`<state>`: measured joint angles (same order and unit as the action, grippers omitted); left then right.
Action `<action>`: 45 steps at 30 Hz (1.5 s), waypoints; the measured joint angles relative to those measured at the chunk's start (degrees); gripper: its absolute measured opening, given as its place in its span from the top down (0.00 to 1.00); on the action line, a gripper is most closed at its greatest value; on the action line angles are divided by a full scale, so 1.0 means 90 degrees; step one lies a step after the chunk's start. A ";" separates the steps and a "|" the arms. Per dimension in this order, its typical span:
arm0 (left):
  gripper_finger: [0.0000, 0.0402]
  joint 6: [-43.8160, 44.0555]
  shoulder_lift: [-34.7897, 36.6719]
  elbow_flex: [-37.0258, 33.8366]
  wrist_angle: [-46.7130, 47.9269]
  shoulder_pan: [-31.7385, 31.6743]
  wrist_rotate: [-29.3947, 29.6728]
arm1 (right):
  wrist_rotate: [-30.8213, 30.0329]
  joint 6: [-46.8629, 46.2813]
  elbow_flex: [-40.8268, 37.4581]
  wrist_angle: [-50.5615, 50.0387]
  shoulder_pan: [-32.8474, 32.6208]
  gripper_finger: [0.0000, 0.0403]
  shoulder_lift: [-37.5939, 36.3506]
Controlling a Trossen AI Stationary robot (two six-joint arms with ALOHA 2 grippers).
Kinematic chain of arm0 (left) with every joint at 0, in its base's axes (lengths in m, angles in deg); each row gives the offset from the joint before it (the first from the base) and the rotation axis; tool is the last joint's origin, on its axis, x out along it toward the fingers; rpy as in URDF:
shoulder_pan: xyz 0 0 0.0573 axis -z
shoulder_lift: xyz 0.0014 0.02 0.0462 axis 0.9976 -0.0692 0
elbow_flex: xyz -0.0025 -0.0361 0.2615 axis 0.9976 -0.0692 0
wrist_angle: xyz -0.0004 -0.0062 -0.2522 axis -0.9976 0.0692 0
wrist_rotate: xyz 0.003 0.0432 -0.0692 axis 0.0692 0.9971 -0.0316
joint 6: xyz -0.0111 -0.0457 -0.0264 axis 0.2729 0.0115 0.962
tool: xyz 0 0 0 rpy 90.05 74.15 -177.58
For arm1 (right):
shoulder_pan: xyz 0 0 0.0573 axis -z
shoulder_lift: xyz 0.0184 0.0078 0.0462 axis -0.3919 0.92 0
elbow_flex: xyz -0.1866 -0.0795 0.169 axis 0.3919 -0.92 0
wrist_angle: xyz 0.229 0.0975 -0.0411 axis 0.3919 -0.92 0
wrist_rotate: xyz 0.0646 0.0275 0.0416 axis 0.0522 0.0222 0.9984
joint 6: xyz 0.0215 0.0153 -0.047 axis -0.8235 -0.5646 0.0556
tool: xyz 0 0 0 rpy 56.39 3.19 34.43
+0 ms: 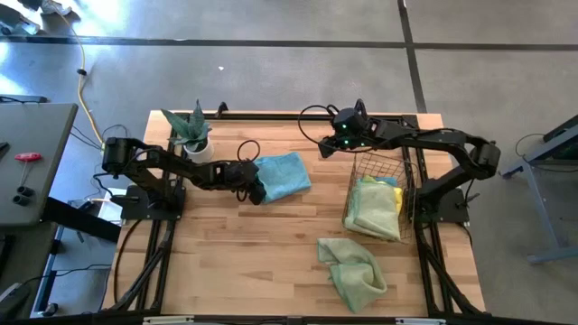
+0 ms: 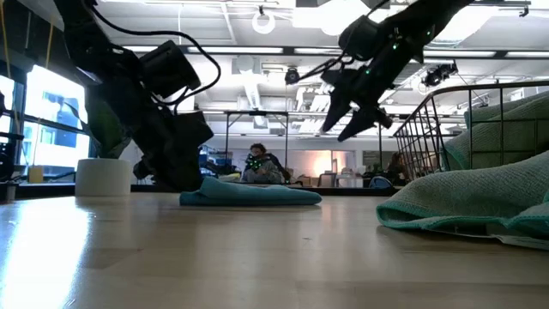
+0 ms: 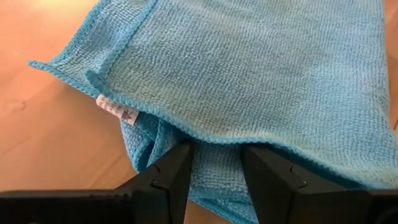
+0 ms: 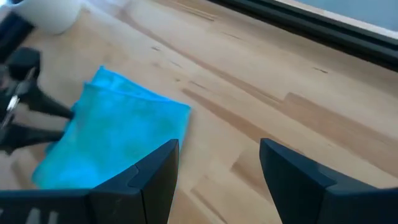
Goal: Fold microfiber towels
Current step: Stack the folded blue microfiber cloth into the wire basket
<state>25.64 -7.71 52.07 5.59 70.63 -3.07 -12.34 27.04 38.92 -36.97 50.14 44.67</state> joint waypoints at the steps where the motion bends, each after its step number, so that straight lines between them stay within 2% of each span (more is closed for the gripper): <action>1: 0.67 0.0001 -0.0054 0.0003 -0.0069 0.0000 0.0021 | -0.0052 -0.0140 0.0000 0.0052 0.0012 0.47 0.0078; 10: 0.67 0.0042 -0.0227 0.0019 -0.0236 -0.0002 0.0029 | 0.0651 -0.1347 0.0106 0.0638 0.0080 0.47 0.0985; 17: 0.67 0.0059 -0.0232 0.0010 -0.0376 -0.0002 0.0020 | 0.1465 -0.1245 0.0610 0.0641 0.0075 0.46 0.1829; 22: 0.67 0.0090 -0.0235 0.0010 -0.0376 -0.0002 0.0012 | 0.2246 -0.0968 0.0997 0.0632 0.0075 0.42 0.2404; 30: 0.67 0.0241 -0.0239 0.0008 -0.0373 -0.0001 -0.0012 | 0.2206 -0.0559 0.1163 0.0578 0.0112 0.31 0.2955; 35: 0.67 0.0239 -0.0239 0.0006 -0.0373 -0.0002 -0.0012 | 0.2182 -0.0372 0.1185 0.0606 0.0121 0.31 0.3140; 45: 0.67 0.0236 -0.0242 0.0004 -0.0371 -0.0002 -0.0003 | 0.2560 -0.0063 0.1195 0.0679 -0.0078 0.31 0.3255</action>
<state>27.76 -9.89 52.10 2.25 70.61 -3.09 10.70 26.47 49.67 -30.86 49.43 73.96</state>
